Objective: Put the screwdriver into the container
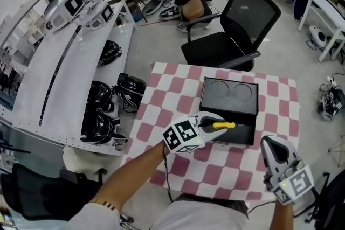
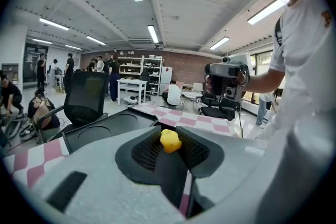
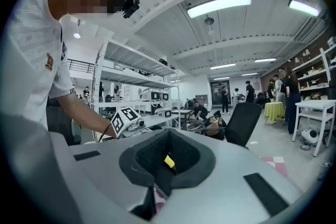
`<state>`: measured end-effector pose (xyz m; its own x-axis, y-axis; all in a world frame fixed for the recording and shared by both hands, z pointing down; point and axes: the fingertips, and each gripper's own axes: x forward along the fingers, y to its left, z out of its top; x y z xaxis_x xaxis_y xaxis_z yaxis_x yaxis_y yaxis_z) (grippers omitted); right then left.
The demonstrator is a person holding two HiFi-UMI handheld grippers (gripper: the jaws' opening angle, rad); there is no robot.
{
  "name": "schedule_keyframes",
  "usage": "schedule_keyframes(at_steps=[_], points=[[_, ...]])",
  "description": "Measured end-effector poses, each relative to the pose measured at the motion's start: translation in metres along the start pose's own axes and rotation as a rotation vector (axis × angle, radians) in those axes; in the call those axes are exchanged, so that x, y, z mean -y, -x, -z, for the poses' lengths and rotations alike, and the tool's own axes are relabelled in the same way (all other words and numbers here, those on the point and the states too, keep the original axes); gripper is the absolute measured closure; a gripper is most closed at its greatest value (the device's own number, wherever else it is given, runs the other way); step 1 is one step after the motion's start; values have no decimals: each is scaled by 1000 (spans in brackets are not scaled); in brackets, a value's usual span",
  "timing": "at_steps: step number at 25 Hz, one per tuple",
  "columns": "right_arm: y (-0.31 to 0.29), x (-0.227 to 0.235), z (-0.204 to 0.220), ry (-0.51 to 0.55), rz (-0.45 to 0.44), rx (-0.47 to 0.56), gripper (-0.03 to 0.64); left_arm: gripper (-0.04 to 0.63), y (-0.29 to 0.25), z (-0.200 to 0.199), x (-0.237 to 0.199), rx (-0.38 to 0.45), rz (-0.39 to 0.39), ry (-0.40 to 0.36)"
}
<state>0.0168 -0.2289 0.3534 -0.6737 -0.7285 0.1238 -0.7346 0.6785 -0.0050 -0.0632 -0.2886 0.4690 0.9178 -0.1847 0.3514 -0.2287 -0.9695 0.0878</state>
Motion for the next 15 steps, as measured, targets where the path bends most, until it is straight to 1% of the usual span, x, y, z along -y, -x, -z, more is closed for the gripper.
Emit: schedule_keyframes(at_steps=[2,7,15], points=[[-3,1,3,-8,2,-11,606,497,-10,6,-6,-31,16,-7],[-2,1,9,-25,5,-30,606,497,-28,19,-13,-79,45,-5],[5,12,18,-50,7,-42,606,496,-45,41,-22,-201,70,-27]])
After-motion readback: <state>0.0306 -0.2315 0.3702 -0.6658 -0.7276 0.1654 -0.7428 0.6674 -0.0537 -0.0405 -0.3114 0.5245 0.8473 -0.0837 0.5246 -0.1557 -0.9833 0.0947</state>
